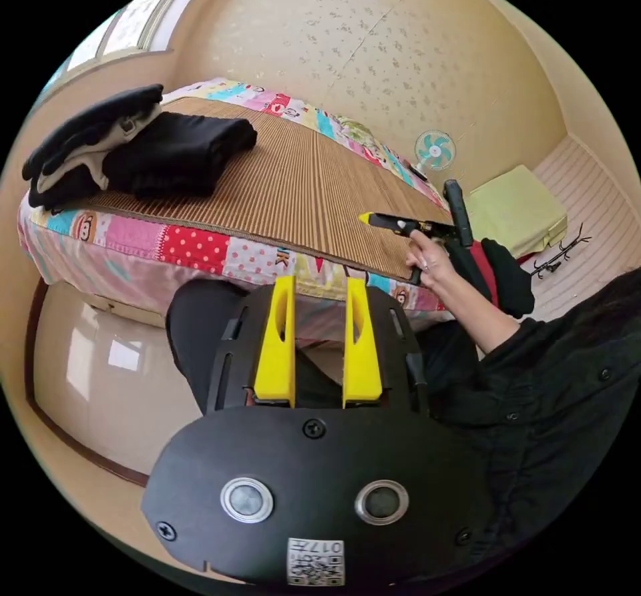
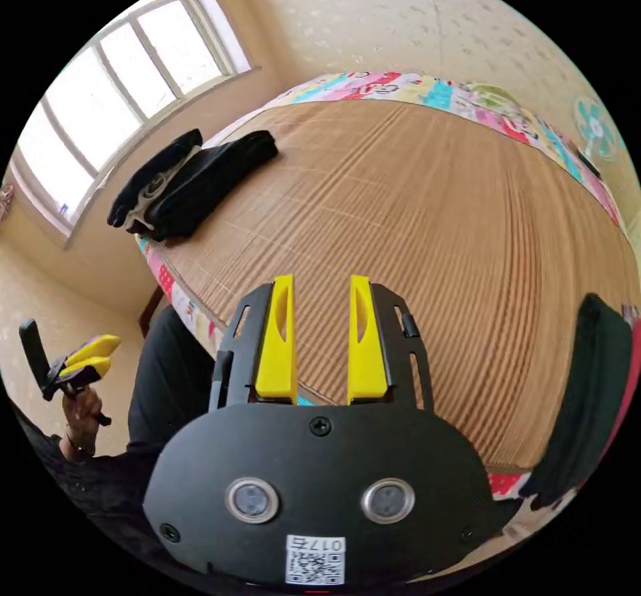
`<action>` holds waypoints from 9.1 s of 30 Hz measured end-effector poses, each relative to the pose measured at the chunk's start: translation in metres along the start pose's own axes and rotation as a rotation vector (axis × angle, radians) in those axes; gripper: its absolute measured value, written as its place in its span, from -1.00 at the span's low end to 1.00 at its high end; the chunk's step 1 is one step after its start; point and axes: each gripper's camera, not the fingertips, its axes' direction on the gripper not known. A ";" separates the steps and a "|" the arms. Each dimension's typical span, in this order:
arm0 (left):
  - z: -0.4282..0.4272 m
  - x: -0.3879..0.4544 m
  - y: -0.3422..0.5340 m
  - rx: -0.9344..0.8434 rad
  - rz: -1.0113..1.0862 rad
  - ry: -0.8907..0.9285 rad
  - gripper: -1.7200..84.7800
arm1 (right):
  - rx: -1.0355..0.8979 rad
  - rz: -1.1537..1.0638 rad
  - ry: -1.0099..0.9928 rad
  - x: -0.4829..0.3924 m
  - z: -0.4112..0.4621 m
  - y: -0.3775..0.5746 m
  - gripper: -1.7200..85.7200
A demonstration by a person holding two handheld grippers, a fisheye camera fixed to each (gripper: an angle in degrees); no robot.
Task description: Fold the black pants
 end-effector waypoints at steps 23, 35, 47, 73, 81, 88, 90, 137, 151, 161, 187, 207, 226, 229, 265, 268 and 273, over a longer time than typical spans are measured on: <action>0.080 0.129 0.008 -0.048 0.174 0.254 -0.74 | 0.547 0.154 -0.119 0.149 -0.210 0.014 -0.80; 0.109 0.165 0.040 -0.105 0.195 0.172 -0.74 | 0.026 -0.420 -0.670 -0.030 -0.094 0.083 -0.87; 0.404 0.387 -0.049 -0.395 0.803 0.018 -0.67 | 0.150 0.296 -0.561 0.116 -0.181 0.352 -0.82; -0.139 0.287 0.009 0.731 0.535 0.437 -0.84 | 1.070 0.324 -0.278 -0.108 -0.312 0.277 -0.88; -0.292 0.302 0.005 1.100 0.536 0.364 -0.84 | 1.419 -0.107 -0.090 -0.271 -0.473 0.275 -0.89; -0.283 0.274 -0.102 1.010 0.349 0.270 -0.84 | 1.336 -0.132 0.041 -0.327 -0.476 0.195 -0.88; -0.252 0.267 -0.175 0.917 0.255 0.206 -0.84 | 1.273 -0.096 0.103 -0.323 -0.466 0.134 -0.87; 0.139 0.168 -0.112 -0.388 0.048 0.429 -0.88 | -0.156 -0.327 -0.481 -0.036 -0.216 0.252 -0.74; 0.027 0.055 -0.156 -0.202 -0.127 0.749 -0.88 | 0.074 0.594 -0.300 0.163 -0.027 -0.124 -0.79; -0.076 -0.043 -0.116 -0.089 -0.326 0.625 -0.90 | 0.247 0.084 -0.134 -0.120 -0.075 -0.317 -0.92; -0.101 -0.070 -0.135 -0.055 -0.493 0.852 -0.97 | 0.234 0.223 0.028 -0.072 -0.061 -0.292 -0.93; -0.038 -0.067 -0.219 -0.249 -0.192 0.283 -0.76 | 0.003 0.170 -0.608 -0.044 -0.079 0.045 -0.68; -0.003 -0.012 -0.153 -0.237 -0.211 0.227 -0.73 | -0.035 0.181 -0.663 -0.012 -0.130 0.127 -0.71; 0.040 -0.004 -0.150 -0.361 -0.220 0.305 -0.77 | -0.105 0.112 -0.726 -0.021 -0.108 0.113 -0.81; -0.232 0.221 -0.083 0.363 0.617 0.773 -0.85 | 0.561 -0.532 -1.005 -0.006 -0.446 0.158 -0.95; -0.294 0.266 -0.100 0.555 0.737 0.829 -0.85 | 0.753 -0.641 -0.976 -0.026 -0.542 0.145 -0.95; -0.300 0.294 -0.146 0.598 0.617 0.665 -0.85 | 0.739 -0.479 -0.835 -0.038 -0.595 0.091 -0.95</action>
